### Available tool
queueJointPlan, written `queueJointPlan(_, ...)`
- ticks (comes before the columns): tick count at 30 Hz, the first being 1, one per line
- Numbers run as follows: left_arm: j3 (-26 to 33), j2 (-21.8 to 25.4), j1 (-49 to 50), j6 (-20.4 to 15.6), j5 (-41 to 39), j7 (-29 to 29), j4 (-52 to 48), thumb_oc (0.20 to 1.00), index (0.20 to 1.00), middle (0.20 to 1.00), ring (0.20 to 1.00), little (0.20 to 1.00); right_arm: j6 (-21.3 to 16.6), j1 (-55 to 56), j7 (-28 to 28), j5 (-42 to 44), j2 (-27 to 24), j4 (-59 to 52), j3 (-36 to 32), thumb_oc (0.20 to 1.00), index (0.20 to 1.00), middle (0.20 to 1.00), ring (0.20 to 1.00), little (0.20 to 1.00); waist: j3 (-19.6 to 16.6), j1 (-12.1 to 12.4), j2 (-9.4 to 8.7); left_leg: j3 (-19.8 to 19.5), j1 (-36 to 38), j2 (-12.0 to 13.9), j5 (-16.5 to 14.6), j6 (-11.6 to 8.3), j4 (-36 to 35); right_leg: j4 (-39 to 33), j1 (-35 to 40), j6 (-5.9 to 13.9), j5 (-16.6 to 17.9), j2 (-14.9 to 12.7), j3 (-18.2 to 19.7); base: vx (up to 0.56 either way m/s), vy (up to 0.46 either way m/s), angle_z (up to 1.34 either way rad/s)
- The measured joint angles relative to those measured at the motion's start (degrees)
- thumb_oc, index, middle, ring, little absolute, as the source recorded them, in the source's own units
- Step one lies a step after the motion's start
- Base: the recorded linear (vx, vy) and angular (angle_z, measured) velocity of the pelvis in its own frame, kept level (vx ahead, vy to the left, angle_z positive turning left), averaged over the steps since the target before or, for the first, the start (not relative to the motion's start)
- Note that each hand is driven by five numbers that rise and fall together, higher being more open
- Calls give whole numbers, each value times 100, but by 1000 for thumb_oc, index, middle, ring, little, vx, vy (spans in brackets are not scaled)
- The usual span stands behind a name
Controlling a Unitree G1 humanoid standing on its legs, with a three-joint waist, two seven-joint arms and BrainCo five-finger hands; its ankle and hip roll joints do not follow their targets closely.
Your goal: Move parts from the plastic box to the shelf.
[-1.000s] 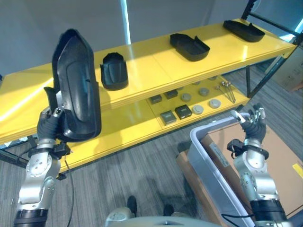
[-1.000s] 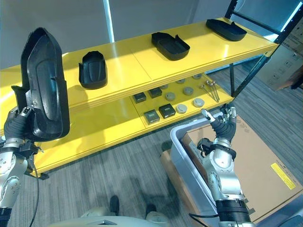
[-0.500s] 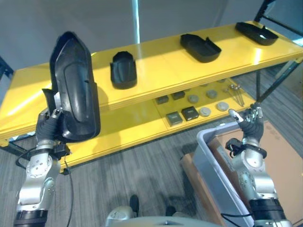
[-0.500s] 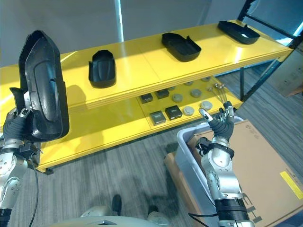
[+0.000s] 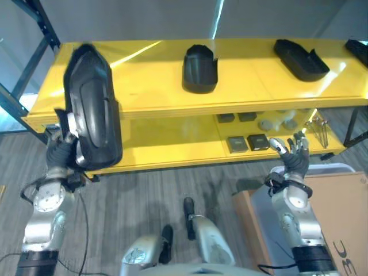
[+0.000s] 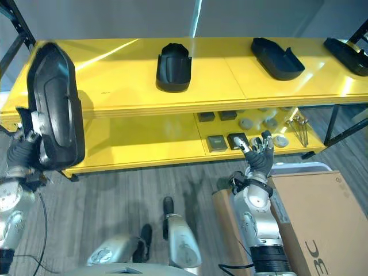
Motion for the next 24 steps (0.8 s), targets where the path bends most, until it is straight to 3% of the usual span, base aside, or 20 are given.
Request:
queueJointPlan(2, -96, -2, 13, -1, 5, 114, 1, 200, 200, 200, 200, 200, -1, -38, -2, 30, -12, 15, -60, 1000, 1000, 1000, 1000, 1000, -13, 56, 29, -18, 90, 11, 69, -94, -260, 42, 144, -13, 9, 19, -5, 196, -156, -14)
queueJointPlan(5, -204, -12, -12, -4, 49, 163, 0, 200, 200, 200, 200, 200, -2, -48, -2, 46, -29, 3, -69, 1000, 1000, 1000, 1000, 1000, -180, 80, 20, -73, 286, 16, 157, -164, -627, -662, 941, -57, 41, 22, -14, 171, -132, -10)
queueJointPlan(8, -255, -12, -94, -7, 59, 148, 0, 200, 200, 200, 200, 200, 2, -61, -1, 83, -85, 4, -69, 1000, 1000, 1000, 1000, 1000, -201, -20, 54, -181, 408, 65, 259, -174, -759, -1166, 1257, -134, 309, 51, -47, 116, -102, 15)
queueJointPlan(10, -307, -17, -79, -10, 59, 86, -3, 200, 200, 200, 200, 200, 13, -55, 0, 84, -111, 4, -68, 1000, 1000, 1000, 1000, 1000, -239, -8, 55, -198, 550, 63, 208, -256, -852, -1335, 1449, -270, 638, 56, -53, 90, -101, 8)
queueJointPlan(14, -336, -30, -65, -13, 58, 40, -5, 200, 200, 200, 200, 200, 19, -56, 2, 80, -119, 17, -60, 1000, 1000, 1000, 1000, 1000, -333, 5, 111, -230, 505, 140, 79, -480, -746, -1601, 1608, -482, 761, 128, -179, 31, -83, 7)
queueJointPlan(15, -341, -29, -74, -13, 58, 30, -5, 200, 200, 200, 200, 200, 19, -47, 1, 80, -119, 31, -59, 1000, 1000, 1000, 1000, 1000, -339, 12, 99, -193, 377, 148, -9, -618, -471, -1589, 1619, -544, 709, 127, -185, 18, -69, 11)
queueJointPlan(19, -362, -63, -108, -12, 60, -80, -4, 200, 200, 200, 200, 200, 17, -39, -7, 79, -122, 55, -61, 1000, 1000, 1000, 1000, 1000, -328, 16, 76, 80, -339, 123, -89, -826, 995, -1487, 1631, -723, 554, 19, -232, 37, -56, 11)
queueJointPlan(20, -363, -80, -119, -11, 59, -98, -7, 200, 200, 200, 200, 200, 17, -32, -13, 79, -113, 69, -57, 1000, 1000, 1000, 1000, 1000, -321, -6, 62, 186, -546, 201, -264, -799, 1444, -1492, 1669, -840, 554, -12, -265, 87, 79, 23)
queueJointPlan(21, -362, -72, -163, -7, 60, -158, -7, 200, 200, 200, 200, 200, 16, 30, -27, 77, -100, 72, -59, 1000, 1000, 1000, 1000, 1000, -314, -89, 32, 370, -785, 635, -526, -898, 2027, -1484, 1713, -863, 488, 1, -405, 88, 141, 30)
queueJointPlan(22, -366, -72, -213, -5, 58, -176, 10, 200, 200, 200, 200, 200, 18, 45, -23, 75, -111, 70, -86, 1000, 1000, 1000, 1000, 1000, -306, -192, 14, 478, -790, 973, -584, -972, 1990, -1503, 1728, -830, 468, -20, -501, 92, 217, 45)
queueJointPlan(24, -368, -70, -373, 0, 56, -175, 20, 200, 200, 200, 200, 200, 13, 20, -20, 66, -96, 36, -227, 1000, 1000, 1000, 1000, 1000, -305, -393, 6, 653, -639, 1557, -609, -1044, 1213, -1465, 1676, -799, 449, -61, -627, 58, 233, 36)
